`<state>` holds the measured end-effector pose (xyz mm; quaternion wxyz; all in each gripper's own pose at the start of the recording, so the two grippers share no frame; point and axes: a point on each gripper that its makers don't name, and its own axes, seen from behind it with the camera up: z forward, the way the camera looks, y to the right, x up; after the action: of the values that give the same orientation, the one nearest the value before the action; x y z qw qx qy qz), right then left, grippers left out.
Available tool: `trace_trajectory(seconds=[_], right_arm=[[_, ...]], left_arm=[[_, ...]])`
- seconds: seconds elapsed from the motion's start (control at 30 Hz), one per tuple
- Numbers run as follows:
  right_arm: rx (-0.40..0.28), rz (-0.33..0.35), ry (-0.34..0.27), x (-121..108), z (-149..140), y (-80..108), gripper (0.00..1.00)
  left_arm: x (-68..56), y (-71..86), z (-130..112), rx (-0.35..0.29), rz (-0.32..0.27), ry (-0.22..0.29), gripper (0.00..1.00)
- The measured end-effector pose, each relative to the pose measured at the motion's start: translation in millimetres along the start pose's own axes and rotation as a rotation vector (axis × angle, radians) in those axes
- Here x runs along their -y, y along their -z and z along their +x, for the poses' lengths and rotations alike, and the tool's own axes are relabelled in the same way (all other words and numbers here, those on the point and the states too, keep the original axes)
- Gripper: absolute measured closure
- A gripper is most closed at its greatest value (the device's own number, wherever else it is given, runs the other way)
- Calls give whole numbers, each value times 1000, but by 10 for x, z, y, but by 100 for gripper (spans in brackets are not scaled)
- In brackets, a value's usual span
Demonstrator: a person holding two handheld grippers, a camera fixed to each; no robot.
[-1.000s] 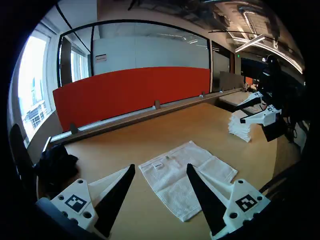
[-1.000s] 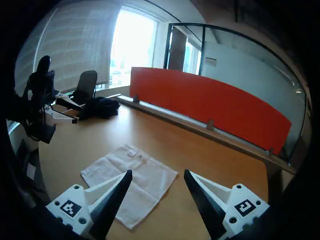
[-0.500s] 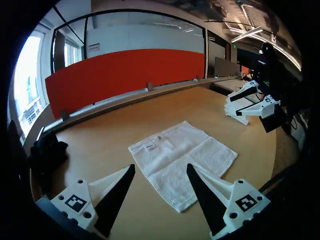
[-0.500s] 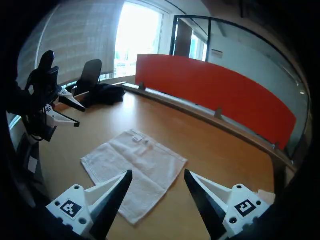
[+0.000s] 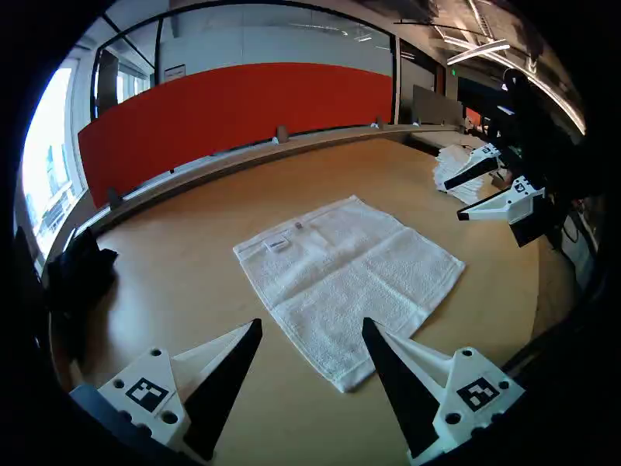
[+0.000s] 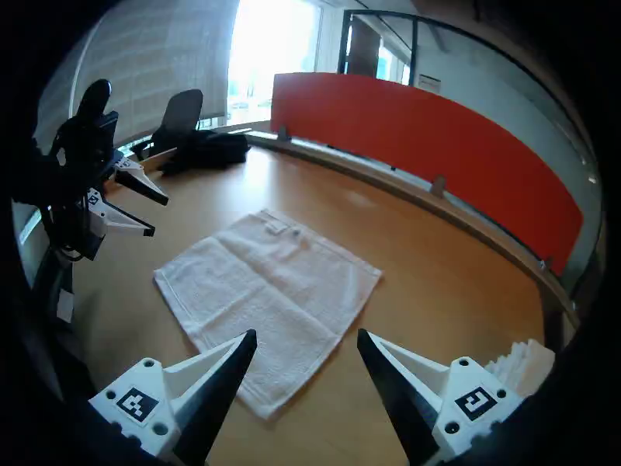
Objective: Fold towel
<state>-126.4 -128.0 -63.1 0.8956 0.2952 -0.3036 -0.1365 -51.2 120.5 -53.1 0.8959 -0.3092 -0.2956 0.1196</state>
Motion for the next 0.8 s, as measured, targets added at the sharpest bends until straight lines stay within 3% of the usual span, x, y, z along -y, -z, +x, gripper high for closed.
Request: trace_trajectory(seconds=[0.8], right_arm=[[138,80,6,274,-770,-178,0]], left_arm=[[-275,-276,-633,142,-61,-47,4]])
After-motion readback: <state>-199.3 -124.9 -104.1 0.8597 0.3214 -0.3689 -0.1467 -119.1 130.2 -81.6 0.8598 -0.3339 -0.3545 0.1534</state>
